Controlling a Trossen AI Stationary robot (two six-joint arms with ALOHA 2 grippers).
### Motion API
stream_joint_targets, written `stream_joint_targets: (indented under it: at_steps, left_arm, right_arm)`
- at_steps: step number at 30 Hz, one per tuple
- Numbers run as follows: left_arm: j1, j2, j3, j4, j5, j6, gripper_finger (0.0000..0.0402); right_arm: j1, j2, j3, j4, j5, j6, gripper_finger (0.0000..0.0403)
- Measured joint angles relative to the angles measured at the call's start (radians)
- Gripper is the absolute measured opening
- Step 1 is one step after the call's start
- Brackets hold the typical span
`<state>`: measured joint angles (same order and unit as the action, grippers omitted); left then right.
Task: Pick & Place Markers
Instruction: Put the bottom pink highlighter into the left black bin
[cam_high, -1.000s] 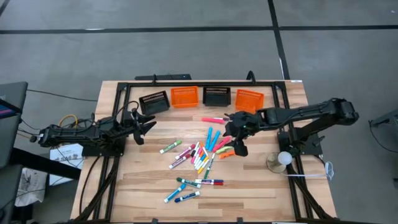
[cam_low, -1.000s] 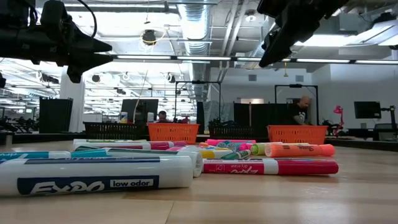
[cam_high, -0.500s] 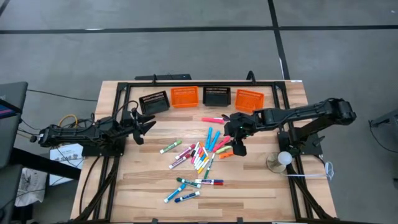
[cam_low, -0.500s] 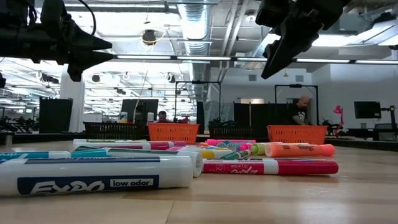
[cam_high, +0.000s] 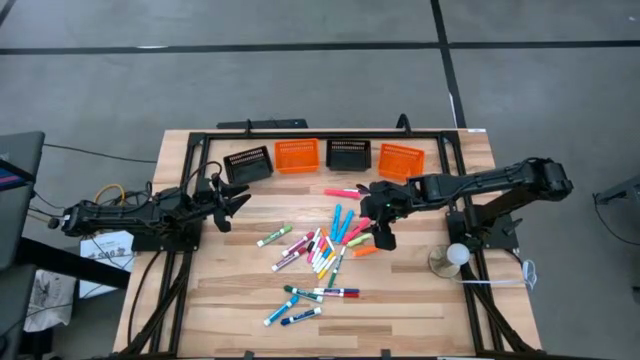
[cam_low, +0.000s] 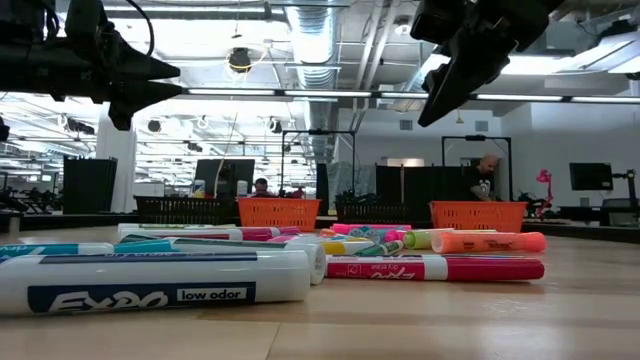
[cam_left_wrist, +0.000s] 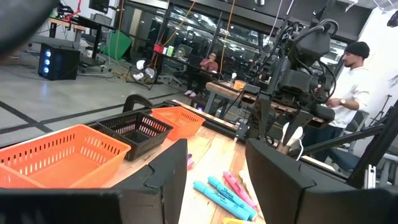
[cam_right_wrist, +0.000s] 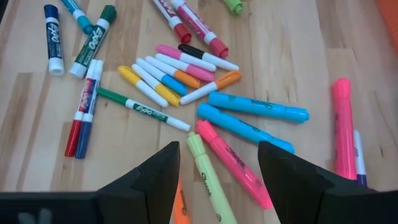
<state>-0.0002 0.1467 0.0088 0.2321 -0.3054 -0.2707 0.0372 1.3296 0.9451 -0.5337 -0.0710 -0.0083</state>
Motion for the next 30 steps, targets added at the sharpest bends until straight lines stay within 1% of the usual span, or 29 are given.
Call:
stream_joint_targets:
  at_steps: [8, 11, 17, 21, 30]
  left_arm:
    - [0.0, 0.0, 0.0, 0.001, 0.0, 0.0, 0.0163]
    - [0.0, 0.0, 0.0, 0.001, 0.0, 0.0, 0.0163]
    - [0.0, 0.006, 0.0, 0.006, 0.0, 0.001, 0.0163]
    - [0.0, 0.015, 0.0, 0.014, 0.0, 0.001, 0.0163]
    - [0.0, 0.021, 0.0, 0.017, 0.0, 0.004, 0.0163]
  right_arm:
    - [0.0, 0.007, 0.0, -0.006, -0.004, -0.001, 0.0207]
    - [0.0, 0.037, 0.0, -0.055, -0.004, -0.015, 0.0207]
    - [-0.009, 0.142, 0.0, -0.05, 0.026, -0.086, 0.0207]
    - [-0.037, 0.195, 0.0, -0.059, 0.027, -0.107, 0.0207]
    - [-0.079, 0.249, -0.001, -0.086, 0.022, -0.188, 0.0207]
